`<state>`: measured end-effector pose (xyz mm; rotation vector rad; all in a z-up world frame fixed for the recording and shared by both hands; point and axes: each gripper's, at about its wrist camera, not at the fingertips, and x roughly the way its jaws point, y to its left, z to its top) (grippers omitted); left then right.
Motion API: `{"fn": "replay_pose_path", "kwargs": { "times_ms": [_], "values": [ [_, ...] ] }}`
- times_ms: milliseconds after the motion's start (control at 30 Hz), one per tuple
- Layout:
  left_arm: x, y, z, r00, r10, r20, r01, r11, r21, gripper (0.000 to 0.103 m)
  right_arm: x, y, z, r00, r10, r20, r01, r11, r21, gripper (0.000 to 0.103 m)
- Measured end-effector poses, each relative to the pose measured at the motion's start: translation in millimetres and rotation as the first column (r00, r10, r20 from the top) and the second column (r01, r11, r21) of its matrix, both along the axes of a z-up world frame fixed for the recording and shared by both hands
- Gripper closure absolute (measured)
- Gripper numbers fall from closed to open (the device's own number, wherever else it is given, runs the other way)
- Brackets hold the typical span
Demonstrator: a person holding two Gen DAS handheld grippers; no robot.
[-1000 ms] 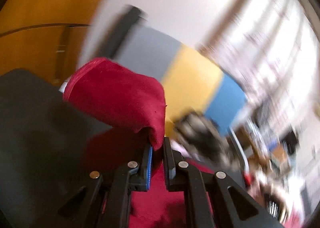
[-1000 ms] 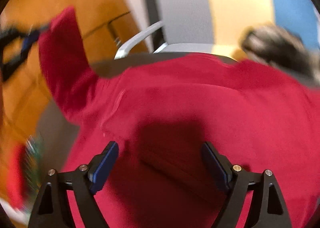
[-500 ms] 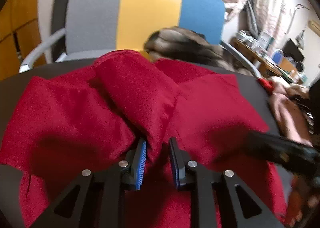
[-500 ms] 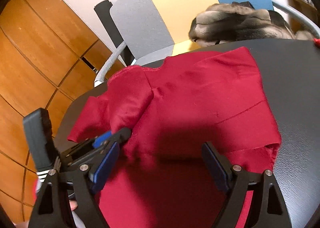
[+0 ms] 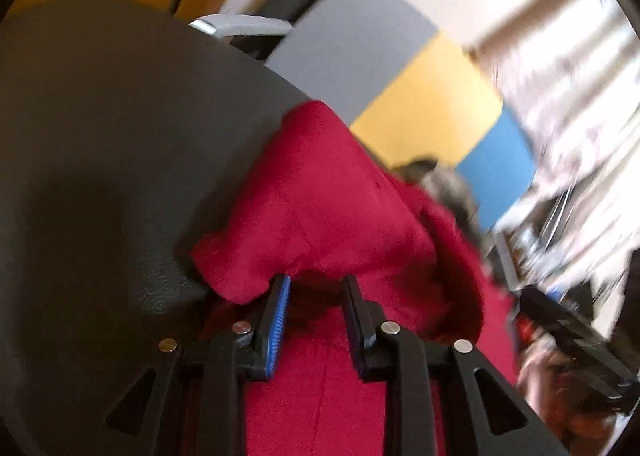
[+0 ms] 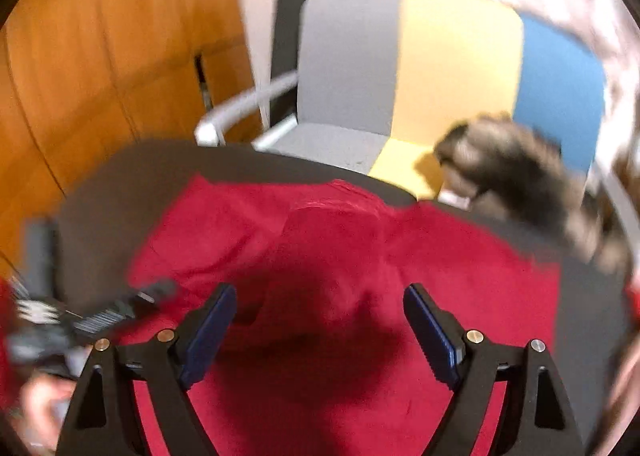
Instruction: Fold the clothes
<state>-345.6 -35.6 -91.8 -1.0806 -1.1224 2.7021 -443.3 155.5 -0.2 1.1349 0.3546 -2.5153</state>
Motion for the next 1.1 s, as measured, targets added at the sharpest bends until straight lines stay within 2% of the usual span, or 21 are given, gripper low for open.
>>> {"fn": "replay_pose_path", "kwargs": {
  "times_ms": [100, 167, 200, 233, 267, 300, 400, 467, 533, 633, 667, 733, 767, 800, 833, 900, 933, 967, 1033, 1067, 1100],
  "values": [
    [5.6, 2.2, -1.8, 1.0, 0.001, -0.027, -0.001, 1.0, 0.016, 0.078, -28.8, -33.8, -19.3, 0.996, -0.023, 0.086, 0.018, 0.998, 0.054, 0.025],
    [7.5, -2.2, -4.0, 0.999, 0.001, -0.038, 0.001, 0.999, 0.051, 0.078, -48.2, -38.1, -37.0, 0.984, -0.107, 0.144, 0.09, 0.989, 0.115, 0.025],
    [8.4, -4.3, -5.4, 0.999, 0.002, -0.042, 0.001, 0.998, 0.064, 0.078, -54.7, -34.5, -42.3, 0.978, -0.134, 0.162, 0.115, 0.986, 0.12, 0.031],
    [9.2, -6.3, -6.7, 0.999, 0.003, -0.046, 0.0, 0.997, 0.075, 0.078, -60.4, -30.2, -46.3, 0.972, -0.152, 0.18, 0.132, 0.985, 0.115, 0.042],
    [9.0, -7.3, -8.1, 0.999, 0.004, -0.048, 0.0, 0.997, 0.08, 0.078, -62.0, -23.5, -45.6, 0.97, -0.158, 0.186, 0.141, 0.985, 0.101, 0.071],
    [8.4, -8.0, -9.5, 0.999, 0.005, -0.049, -0.001, 0.997, 0.082, 0.078, -61.0, -15.3, -41.9, 0.97, -0.158, 0.186, 0.145, 0.986, 0.08, 0.091],
    [12.2, -12.1, -11.3, 0.999, 0.005, -0.052, 0.0, 0.996, 0.089, 0.078, -39.7, 25.0, -19.8, 0.97, -0.164, 0.178, 0.185, 0.976, -0.112, 0.092],
    [17.4, -15.8, -11.5, 0.999, 0.004, -0.053, 0.001, 0.996, 0.091, 0.078, -18.0, 49.7, -13.0, 0.969, -0.168, 0.18, 0.211, 0.942, -0.259, 0.092],
    [19.1, -17.3, -11.5, 0.999, 0.004, -0.053, 0.001, 0.996, 0.095, 0.078, 4.8, 72.2, -17.7, 0.962, -0.172, 0.21, 0.244, 0.886, -0.394, 0.091],
    [14.2, -15.1, -11.6, 0.999, 0.005, -0.054, 0.001, 0.995, 0.099, 0.078, 25.5, 89.5, -47.6, 0.923, -0.18, 0.341, 0.332, 0.819, -0.468, 0.082],
    [12.9, -14.8, -11.8, 0.998, 0.005, -0.055, 0.0, 0.995, 0.101, 0.078, 31.8, 96.8, -56.6, 0.909, -0.181, 0.374, 0.358, 0.798, -0.484, 0.072],
    [11.9, -14.0, -11.9, 0.998, 0.006, -0.058, 0.0, 0.995, 0.1, 0.078, 43.8, 110.4, -68.5, 0.893, -0.174, 0.415, 0.392, 0.756, -0.525, 0.07],
    [12.6, -13.4, -11.7, 0.998, 0.005, -0.061, 0.001, 0.995, 0.097, 0.078, 48.8, 116.3, -65.0, 0.899, -0.174, 0.402, 0.39, 0.734, -0.555, 0.055],
    [13.3, -12.9, -11.5, 0.998, 0.004, -0.064, 0.002, 0.996, 0.094, 0.078, 53.7, 122.4, -59.8, 0.905, -0.18, 0.386, 0.39, 0.712, -0.584, 0.028],
    [14.1, -12.4, -11.3, 0.998, 0.003, -0.067, 0.003, 0.996, 0.091, 0.077, 56.6, 129.4, -54.9, 0.909, -0.179, 0.376, 0.392, 0.673, -0.627, 0.018],
    [15.6, -11.4, -11.0, 0.997, 0.001, -0.073, 0.005, 0.996, 0.085, 0.074, 52.9, 140.3, -51.1, 0.908, -0.161, 0.388, 0.402, 0.6, -0.692, 0.013],
    [16.4, -10.0, -9.6, 0.997, -0.002, -0.077, 0.008, 0.997, 0.077, 0.07, 47.4, 143.4, -50.6, 0.902, -0.163, 0.399, 0.415, 0.583, -0.699, 0.013],
    [17.3, -8.4, -7.9, 0.997, -0.007, -0.082, 0.013, 0.998, 0.067, 0.069, 40.4, 142.2, -50.4, 0.898, -0.166, 0.407, 0.419, 0.602, -0.679, 0.018],
    [16.9, -6.2, -6.0, 0.996, -0.012, -0.086, 0.017, 0.998, 0.054, 0.064, 26.6, 135.5, -49.5, 0.896, -0.163, 0.414, 0.408, 0.67, -0.619, 0.048],
    [16.6, -5.1, -5.2, 0.996, -0.014, -0.087, 0.018, 0.999, 0.048, 0.064, 19.7, 132.2, -49.1, 0.894, -0.162, 0.417, 0.402, 0.702, -0.588, 0.075],
    [16.3, -5.4, -5.4, 0.996, -0.014, -0.087, 0.018, 0.999, 0.049, 0.064, 12.8, 128.9, -48.6, 0.893, -0.161, 0.421, 0.394, 0.733, -0.555, 0.088]
  ]
}}
